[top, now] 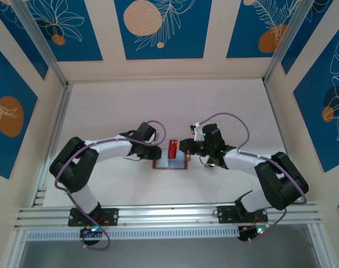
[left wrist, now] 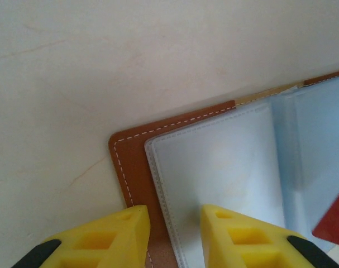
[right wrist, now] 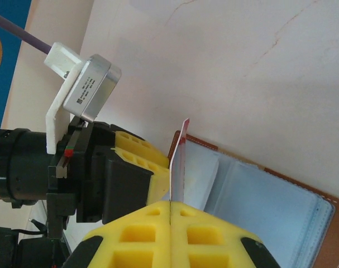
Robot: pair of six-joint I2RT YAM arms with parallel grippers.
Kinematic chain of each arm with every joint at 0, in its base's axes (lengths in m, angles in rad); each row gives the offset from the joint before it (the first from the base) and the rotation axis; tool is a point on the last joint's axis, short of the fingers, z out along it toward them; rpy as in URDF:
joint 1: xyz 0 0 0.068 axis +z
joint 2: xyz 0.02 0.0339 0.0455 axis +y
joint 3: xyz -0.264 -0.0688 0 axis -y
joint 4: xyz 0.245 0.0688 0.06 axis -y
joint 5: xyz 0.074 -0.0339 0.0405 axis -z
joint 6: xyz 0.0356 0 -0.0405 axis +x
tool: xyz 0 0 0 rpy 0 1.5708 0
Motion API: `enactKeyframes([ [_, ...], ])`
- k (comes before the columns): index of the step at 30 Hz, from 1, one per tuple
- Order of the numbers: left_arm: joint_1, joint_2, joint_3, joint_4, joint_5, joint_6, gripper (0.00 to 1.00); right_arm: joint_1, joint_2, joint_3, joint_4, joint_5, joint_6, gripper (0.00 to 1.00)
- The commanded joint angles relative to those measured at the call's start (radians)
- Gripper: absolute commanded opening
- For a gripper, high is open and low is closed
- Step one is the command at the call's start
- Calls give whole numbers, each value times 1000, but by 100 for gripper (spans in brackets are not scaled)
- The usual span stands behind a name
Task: Put the credit cards into the card holder
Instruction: Insert the credit card into the card slot.
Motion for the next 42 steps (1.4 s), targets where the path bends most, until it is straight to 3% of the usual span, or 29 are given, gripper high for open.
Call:
enactKeyframes([
  [1,8,31,-20,-29,-31,7,30,6,25,-23,76,19,5,0],
  [22,8,35,-29,-35,-46,2,28,-6,107,-41,137,32,24,0],
  [31,7,38,-28,-33,-47,0,27,-25,57,-53,93,38,11,0],
  [42,8,39,-25,-30,-43,-2,27,21,134,-59,150,38,49,0],
])
